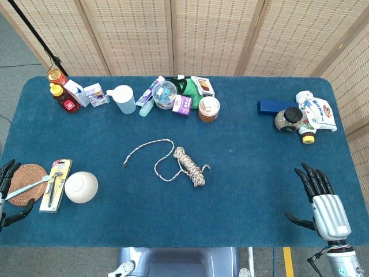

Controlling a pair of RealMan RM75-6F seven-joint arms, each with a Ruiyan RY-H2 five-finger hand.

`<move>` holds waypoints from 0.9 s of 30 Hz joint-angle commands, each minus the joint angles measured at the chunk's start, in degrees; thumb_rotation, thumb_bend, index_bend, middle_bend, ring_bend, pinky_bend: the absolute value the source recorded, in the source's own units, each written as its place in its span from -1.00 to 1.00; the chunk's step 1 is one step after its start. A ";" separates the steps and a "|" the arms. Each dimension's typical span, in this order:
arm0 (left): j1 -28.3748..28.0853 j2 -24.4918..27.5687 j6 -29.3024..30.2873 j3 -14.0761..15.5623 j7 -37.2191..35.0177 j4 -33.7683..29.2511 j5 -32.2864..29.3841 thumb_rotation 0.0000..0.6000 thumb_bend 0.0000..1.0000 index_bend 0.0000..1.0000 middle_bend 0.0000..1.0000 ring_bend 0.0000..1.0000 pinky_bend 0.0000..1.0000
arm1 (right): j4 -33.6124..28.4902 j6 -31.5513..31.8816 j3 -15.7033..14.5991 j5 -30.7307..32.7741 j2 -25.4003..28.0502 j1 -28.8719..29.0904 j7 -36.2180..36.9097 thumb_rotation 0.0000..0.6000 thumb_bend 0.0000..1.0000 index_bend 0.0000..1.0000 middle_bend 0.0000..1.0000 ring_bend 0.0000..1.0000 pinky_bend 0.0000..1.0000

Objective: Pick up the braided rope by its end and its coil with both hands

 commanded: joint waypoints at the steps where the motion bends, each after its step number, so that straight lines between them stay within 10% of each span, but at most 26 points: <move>1: -0.03 0.04 -0.18 -0.04 0.02 -0.02 -0.22 1.00 -0.35 -0.98 -1.00 -1.00 -0.84 | -0.02 -0.03 -0.03 -0.04 -0.01 0.00 -0.05 1.00 -1.00 -1.00 -1.00 -1.00 -1.00; 15: -6.11 3.89 -10.69 -2.02 2.34 -6.24 -4.10 1.00 -0.37 -0.58 -1.00 -1.00 -0.85 | -0.22 -0.32 0.11 0.72 0.31 0.04 0.66 1.00 -1.00 -1.00 -1.00 -1.00 -1.00; 27: -19.97 1.79 -25.97 -9.73 20.99 -13.32 -23.86 1.00 -0.37 -0.45 -1.00 -1.00 -0.85 | 0.02 -1.08 0.35 1.57 0.80 0.40 2.39 1.00 -1.00 -1.00 -1.00 -1.00 -1.00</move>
